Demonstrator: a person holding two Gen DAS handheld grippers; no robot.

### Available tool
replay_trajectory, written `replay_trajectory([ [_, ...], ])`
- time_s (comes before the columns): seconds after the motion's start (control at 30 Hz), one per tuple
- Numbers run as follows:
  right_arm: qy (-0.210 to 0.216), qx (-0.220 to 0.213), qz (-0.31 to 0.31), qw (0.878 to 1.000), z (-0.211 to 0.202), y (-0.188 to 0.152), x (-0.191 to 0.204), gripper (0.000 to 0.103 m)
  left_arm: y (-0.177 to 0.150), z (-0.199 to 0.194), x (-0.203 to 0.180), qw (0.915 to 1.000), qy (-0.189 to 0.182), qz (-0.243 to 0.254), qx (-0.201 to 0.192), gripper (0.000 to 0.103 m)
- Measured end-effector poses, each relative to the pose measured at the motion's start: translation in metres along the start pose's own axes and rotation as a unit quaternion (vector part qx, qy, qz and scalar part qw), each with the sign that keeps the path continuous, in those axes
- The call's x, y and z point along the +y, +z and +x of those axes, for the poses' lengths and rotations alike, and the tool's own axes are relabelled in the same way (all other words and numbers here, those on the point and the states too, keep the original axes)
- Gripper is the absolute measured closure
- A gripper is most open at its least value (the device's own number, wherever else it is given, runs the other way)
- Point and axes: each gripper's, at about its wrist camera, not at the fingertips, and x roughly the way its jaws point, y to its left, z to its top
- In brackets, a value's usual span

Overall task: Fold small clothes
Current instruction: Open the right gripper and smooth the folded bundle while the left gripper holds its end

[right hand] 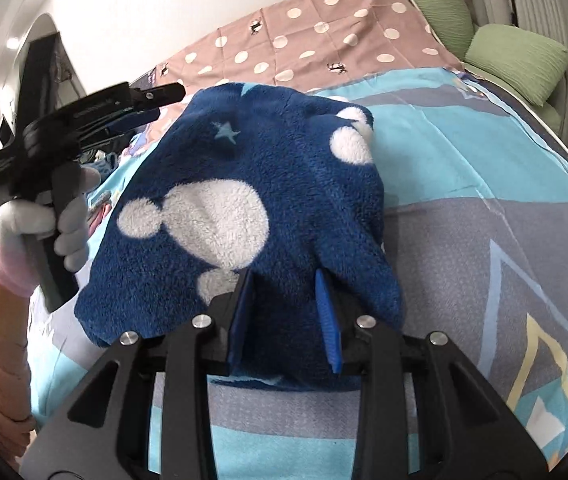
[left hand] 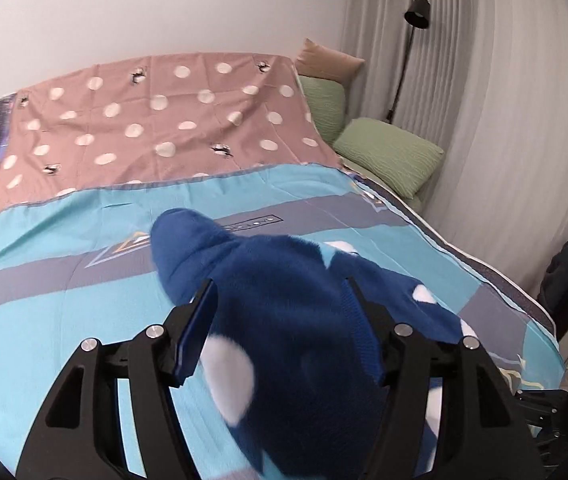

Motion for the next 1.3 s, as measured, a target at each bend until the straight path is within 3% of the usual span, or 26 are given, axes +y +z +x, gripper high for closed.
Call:
replay_trajectory([
  [0.07, 0.003, -0.003, 0.009, 1.0, 0.0, -0.001, -0.002, 0.072, 0.003, 0.017, -0.001, 0.9997, -0.017, 0.015, -0.002, 0.051],
  [0.17, 0.013, 0.001, 0.028, 1.0, -0.001, 0.001, -0.007, 0.072, -0.011, 0.068, 0.002, 0.9978, 0.023, 0.05, 0.037, 0.075],
  [0.2, 0.022, 0.008, 0.032, 0.999, 0.0, 0.003, -0.008, 0.072, -0.02, 0.08, 0.007, 0.9974, 0.024, 0.05, 0.046, 0.076],
  [0.27, 0.024, 0.023, 0.031, 0.999, 0.0, 0.007, -0.008, 0.072, -0.027, 0.083, 0.026, 0.9991, -0.029, -0.006, 0.032, 0.077],
  [0.3, 0.021, 0.032, 0.023, 0.999, 0.0, 0.009, -0.006, 0.072, -0.028, 0.081, 0.029, 0.9988, -0.034, -0.012, 0.031, 0.077],
  [0.4, -0.002, 0.057, 0.003, 0.998, -0.005, 0.025, 0.005, 0.072, -0.032, 0.074, 0.026, 0.9992, -0.03, 0.011, 0.025, 0.077],
  [0.5, -0.041, 0.022, -0.047, 0.998, -0.019, 0.054, 0.03, 0.072, -0.037, 0.068, 0.037, 0.9987, -0.049, -0.014, 0.007, 0.077],
  [0.6, -0.055, 0.002, -0.095, 0.994, -0.017, 0.087, 0.056, 0.07, -0.035, 0.067, 0.042, 0.9972, -0.07, -0.025, 0.006, 0.076],
  [0.67, -0.049, 0.011, -0.107, 0.993, 0.0, 0.107, 0.066, 0.069, -0.035, 0.067, 0.04, 0.9976, -0.067, -0.019, 0.004, 0.076],
  [0.73, -0.065, 0.047, -0.105, 0.991, 0.039, 0.122, 0.064, 0.068, -0.035, 0.066, 0.041, 0.9975, -0.068, -0.019, 0.002, 0.075],
  [0.8, -0.109, 0.122, -0.099, 0.981, 0.091, 0.114, 0.05, 0.066, -0.034, 0.063, 0.044, 0.9968, -0.076, -0.023, -0.003, 0.074],
  [0.87, -0.108, 0.121, -0.089, 0.983, 0.112, 0.104, 0.037, 0.064, -0.031, 0.056, 0.054, 0.9955, -0.086, -0.039, -0.01, 0.074],
  [0.93, -0.106, 0.113, -0.074, 0.985, 0.103, 0.103, 0.036, 0.064, -0.025, 0.044, 0.07, 0.9899, -0.113, -0.084, -0.021, 0.076],
  [0.97, -0.112, 0.109, -0.076, 0.985, 0.1, 0.101, 0.038, 0.064, -0.019, 0.027, 0.081, 0.9801, -0.155, -0.115, -0.049, 0.076],
  [1.03, -0.122, 0.1, -0.098, 0.983, 0.101, 0.096, 0.044, 0.064, -0.011, 0.011, 0.083, 0.9721, -0.192, -0.111, -0.076, 0.076],
  [1.1, -0.118, 0.099, -0.092, 0.984, 0.103, 0.096, 0.043, 0.064, -0.01, 0.01, 0.072, 0.9828, -0.16, -0.066, -0.066, 0.076],
  [1.13, -0.114, 0.099, -0.086, 0.985, 0.102, 0.097, 0.04, 0.064, -0.016, 0.029, 0.063, 0.9913, -0.122, -0.041, -0.027, 0.076],
  [1.2, -0.108, 0.093, -0.086, 0.986, 0.101, 0.097, 0.037, 0.064, -0.038, 0.07, 0.054, 0.9966, -0.073, -0.013, 0.034, 0.075],
  [1.23, -0.105, 0.089, -0.078, 0.987, 0.098, 0.097, 0.033, 0.064, -0.046, 0.076, 0.054, 0.9966, -0.079, -0.02, 0.016, 0.076],
  [1.3, -0.092, 0.068, -0.043, 0.993, 0.077, 0.096, 0.029, 0.064, -0.035, 0.064, 0.057, 0.9949, -0.085, -0.049, 0.022, 0.077],
])
